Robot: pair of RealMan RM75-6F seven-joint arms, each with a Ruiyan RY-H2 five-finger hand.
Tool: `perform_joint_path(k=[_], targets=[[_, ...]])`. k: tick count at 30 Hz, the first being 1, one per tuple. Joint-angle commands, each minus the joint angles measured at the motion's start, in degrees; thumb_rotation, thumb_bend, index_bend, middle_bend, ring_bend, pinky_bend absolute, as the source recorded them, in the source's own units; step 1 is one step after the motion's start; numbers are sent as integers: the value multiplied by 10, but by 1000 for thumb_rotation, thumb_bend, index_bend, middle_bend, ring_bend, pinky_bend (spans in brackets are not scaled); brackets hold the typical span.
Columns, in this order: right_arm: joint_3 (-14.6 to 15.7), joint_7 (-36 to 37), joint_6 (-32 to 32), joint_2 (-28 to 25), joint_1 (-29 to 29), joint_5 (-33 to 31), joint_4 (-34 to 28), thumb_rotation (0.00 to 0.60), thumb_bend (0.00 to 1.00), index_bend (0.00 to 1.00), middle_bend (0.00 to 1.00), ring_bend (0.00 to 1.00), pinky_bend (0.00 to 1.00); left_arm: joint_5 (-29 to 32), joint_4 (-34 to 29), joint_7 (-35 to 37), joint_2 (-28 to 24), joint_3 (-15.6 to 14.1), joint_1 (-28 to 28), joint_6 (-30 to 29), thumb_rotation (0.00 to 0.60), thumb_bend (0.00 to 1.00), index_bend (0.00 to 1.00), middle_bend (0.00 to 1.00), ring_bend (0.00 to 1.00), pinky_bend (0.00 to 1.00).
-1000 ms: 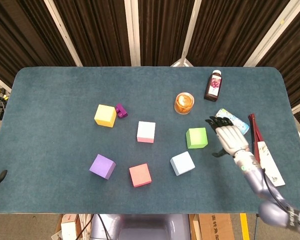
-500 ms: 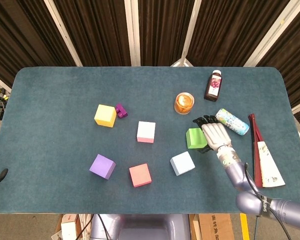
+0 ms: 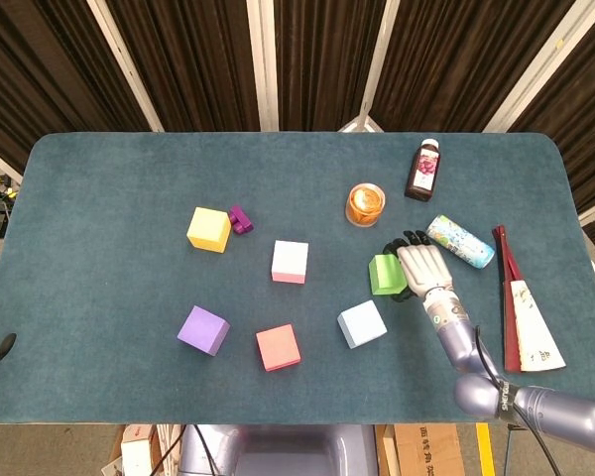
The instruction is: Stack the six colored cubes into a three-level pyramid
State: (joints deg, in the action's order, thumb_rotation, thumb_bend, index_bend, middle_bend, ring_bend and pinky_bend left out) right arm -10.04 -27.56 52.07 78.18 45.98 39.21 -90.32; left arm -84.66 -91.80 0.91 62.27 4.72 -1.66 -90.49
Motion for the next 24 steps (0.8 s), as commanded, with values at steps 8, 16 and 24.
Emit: perform_joint_path(k=[8, 16, 24], targets=[[2, 6, 5, 14, 3, 2, 22, 600, 127, 313, 287, 110, 0, 4, -2, -9, 2, 1, -1, 2, 600, 306, 53, 0, 0, 0], [3, 8, 3, 20, 6, -2, 35, 600, 165, 320, 352, 152, 0, 6, -2, -15, 5, 2, -2, 4, 600, 306, 55, 0, 0, 0], [3, 10, 5, 26, 7, 1, 41, 600, 167, 392, 383, 176, 0, 8, -5, -15, 5, 2, -2, 4, 600, 306, 76, 0, 0, 0]])
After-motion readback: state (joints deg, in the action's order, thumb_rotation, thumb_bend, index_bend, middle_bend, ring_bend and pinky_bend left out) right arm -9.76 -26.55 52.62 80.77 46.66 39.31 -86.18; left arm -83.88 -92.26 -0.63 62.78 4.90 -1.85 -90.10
